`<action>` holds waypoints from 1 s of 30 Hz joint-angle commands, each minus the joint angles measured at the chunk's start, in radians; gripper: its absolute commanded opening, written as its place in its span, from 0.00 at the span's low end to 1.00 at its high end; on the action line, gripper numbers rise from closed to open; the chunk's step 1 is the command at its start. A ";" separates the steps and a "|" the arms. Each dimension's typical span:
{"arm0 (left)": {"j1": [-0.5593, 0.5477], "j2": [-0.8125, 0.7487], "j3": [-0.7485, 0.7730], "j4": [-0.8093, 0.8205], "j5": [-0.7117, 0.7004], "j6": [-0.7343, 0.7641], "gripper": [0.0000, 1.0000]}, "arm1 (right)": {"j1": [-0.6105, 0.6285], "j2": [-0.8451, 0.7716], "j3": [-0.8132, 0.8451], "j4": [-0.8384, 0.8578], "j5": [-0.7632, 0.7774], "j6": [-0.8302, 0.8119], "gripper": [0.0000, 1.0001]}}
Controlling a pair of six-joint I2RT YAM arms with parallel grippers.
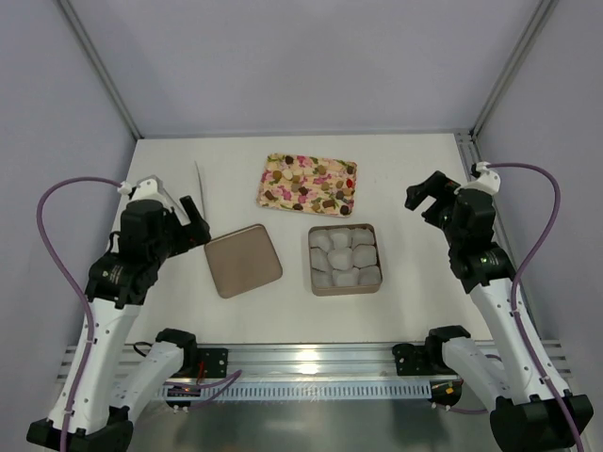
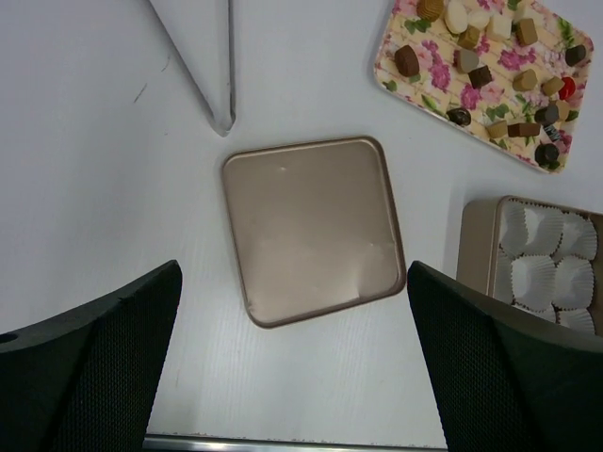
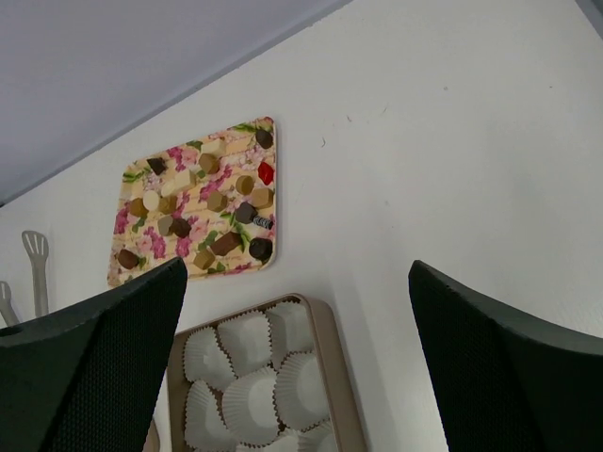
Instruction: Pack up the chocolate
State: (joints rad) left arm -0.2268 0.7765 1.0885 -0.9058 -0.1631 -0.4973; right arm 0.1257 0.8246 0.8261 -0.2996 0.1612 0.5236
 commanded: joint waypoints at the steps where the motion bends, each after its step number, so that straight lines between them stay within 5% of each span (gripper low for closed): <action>1: 0.004 0.017 -0.007 0.041 -0.088 -0.035 1.00 | 0.000 -0.008 -0.008 0.046 -0.038 -0.030 1.00; 11: 0.004 0.165 -0.021 0.129 -0.228 -0.069 1.00 | 0.002 0.053 -0.001 0.040 -0.149 -0.060 1.00; 19: 0.036 0.529 0.060 0.257 -0.299 -0.058 1.00 | 0.000 0.096 -0.008 0.045 -0.250 -0.057 1.00; 30: 0.173 1.006 0.280 0.364 -0.164 -0.043 1.00 | 0.002 0.111 -0.018 0.047 -0.327 -0.057 1.00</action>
State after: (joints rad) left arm -0.0784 1.7248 1.3041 -0.6025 -0.3592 -0.5415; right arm 0.1261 0.9306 0.8047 -0.2916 -0.1272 0.4759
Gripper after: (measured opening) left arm 0.996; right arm 0.996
